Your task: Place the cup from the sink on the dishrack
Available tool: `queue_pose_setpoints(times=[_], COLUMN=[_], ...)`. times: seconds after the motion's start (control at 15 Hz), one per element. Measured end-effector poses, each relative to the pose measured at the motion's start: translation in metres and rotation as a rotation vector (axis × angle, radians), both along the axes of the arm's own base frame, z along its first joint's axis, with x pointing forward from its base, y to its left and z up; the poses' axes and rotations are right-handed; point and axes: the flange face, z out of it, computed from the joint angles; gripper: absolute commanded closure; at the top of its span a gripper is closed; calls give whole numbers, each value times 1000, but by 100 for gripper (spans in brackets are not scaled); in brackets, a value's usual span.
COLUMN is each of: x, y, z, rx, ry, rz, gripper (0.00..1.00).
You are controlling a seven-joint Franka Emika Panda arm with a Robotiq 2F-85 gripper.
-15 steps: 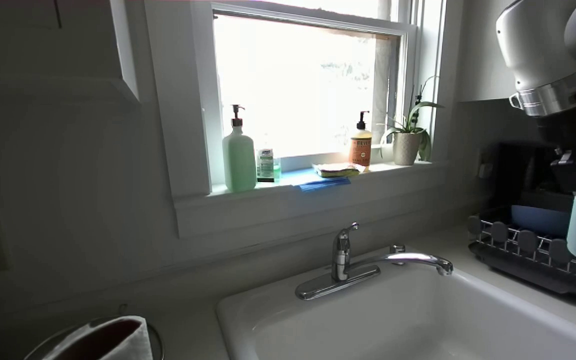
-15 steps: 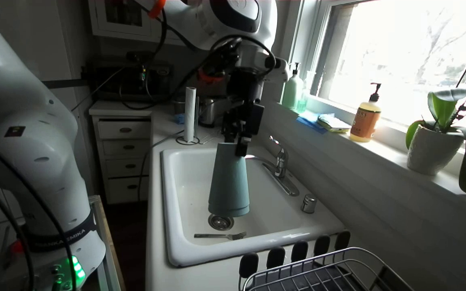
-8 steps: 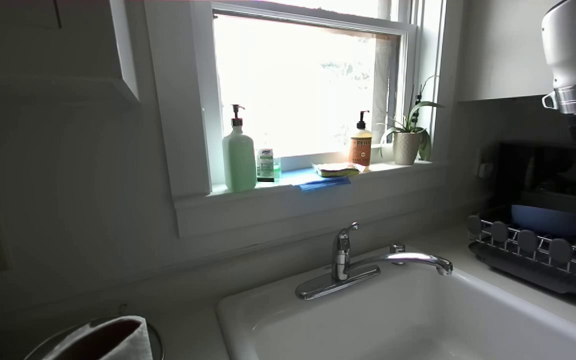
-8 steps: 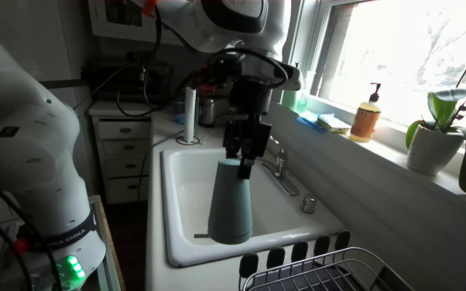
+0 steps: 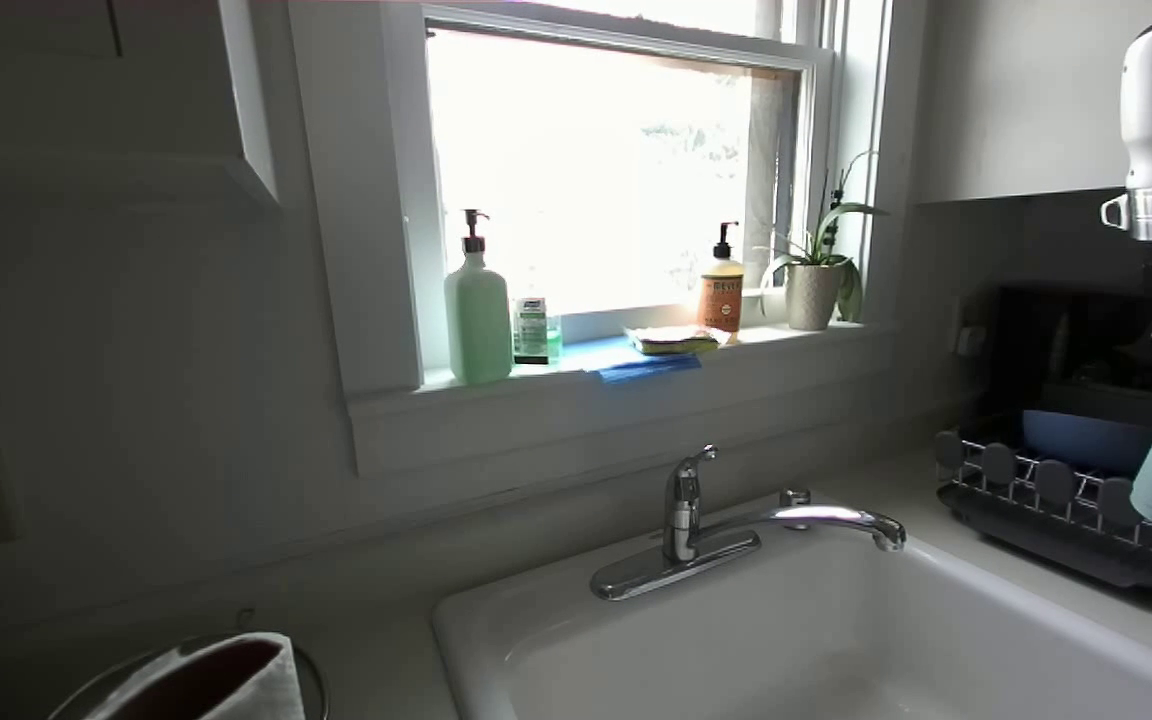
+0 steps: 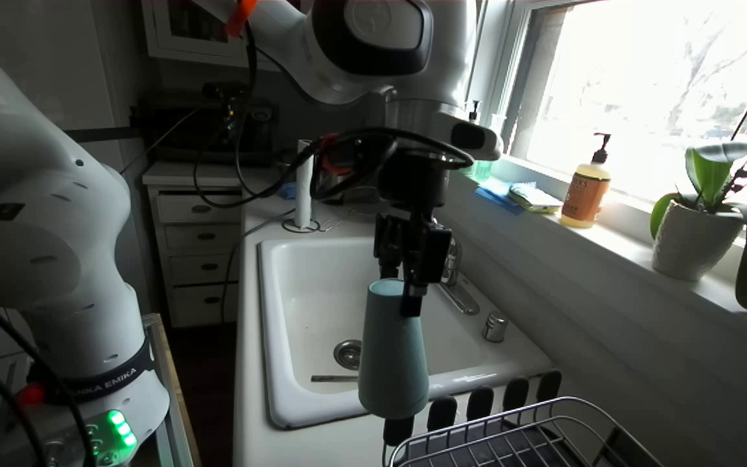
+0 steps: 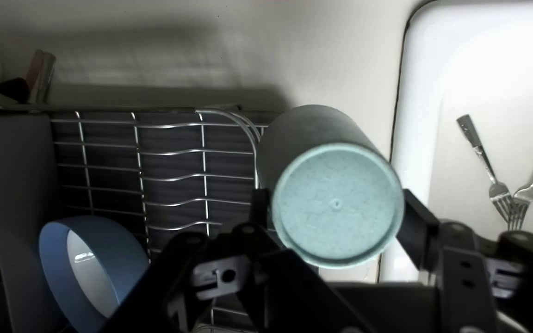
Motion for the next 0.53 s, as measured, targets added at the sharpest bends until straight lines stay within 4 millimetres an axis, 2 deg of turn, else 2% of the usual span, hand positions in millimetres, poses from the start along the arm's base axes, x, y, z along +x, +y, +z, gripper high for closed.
queue_pose_setpoints(times=[0.53], x=[0], y=[-7], z=[-25], rx=[10], ry=[7], rz=[-7], gripper=[58])
